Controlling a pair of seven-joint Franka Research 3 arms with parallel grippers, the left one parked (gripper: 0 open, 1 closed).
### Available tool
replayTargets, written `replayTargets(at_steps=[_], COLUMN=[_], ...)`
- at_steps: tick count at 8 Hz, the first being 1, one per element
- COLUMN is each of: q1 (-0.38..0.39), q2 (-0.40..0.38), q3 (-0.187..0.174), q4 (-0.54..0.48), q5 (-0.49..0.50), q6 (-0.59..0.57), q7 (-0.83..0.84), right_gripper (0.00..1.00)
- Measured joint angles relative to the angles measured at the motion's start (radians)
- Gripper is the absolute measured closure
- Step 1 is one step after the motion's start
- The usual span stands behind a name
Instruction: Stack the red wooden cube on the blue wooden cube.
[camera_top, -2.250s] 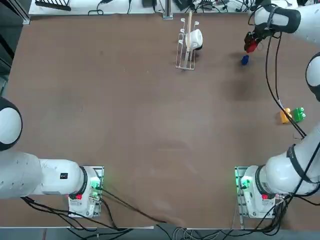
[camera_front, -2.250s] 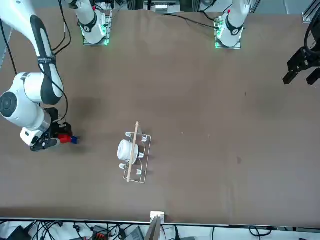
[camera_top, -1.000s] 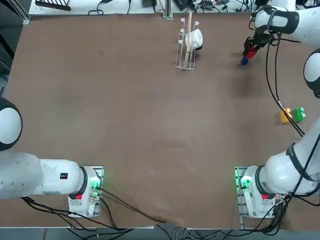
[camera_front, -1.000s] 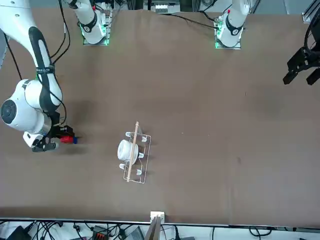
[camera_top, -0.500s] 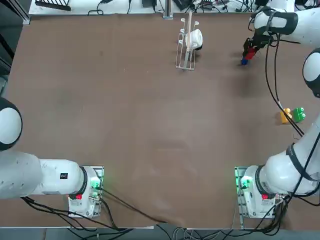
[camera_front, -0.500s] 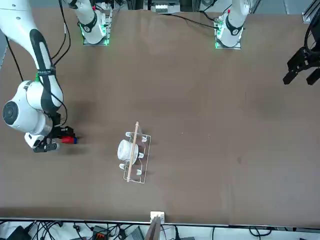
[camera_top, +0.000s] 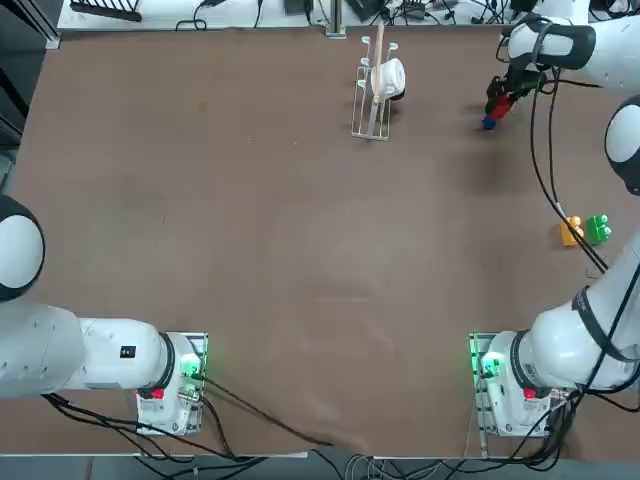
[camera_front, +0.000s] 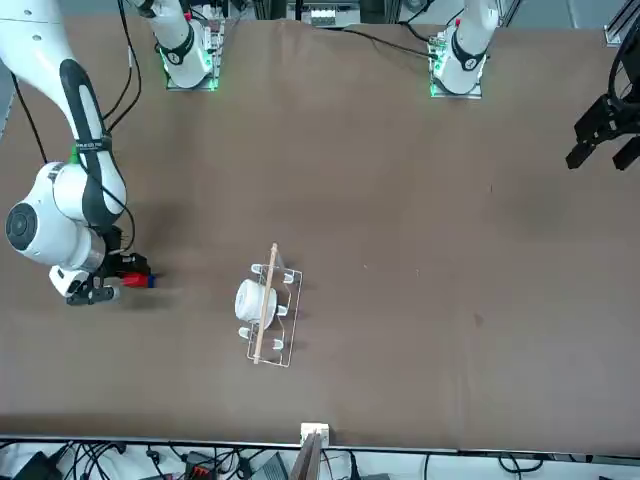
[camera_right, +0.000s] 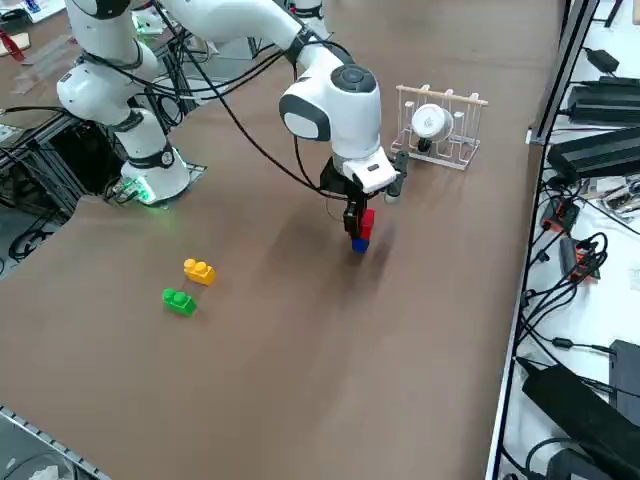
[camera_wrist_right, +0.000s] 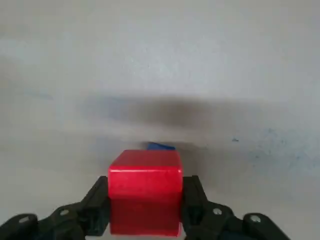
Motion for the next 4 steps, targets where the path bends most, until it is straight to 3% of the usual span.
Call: replayTargets(at_steps=[4], q1=[0.0], q2=[0.0], q3=[0.0], q4=[0.0], q5=[0.0], q6=[0.002], q7=[0.0], right_gripper=[0.3])
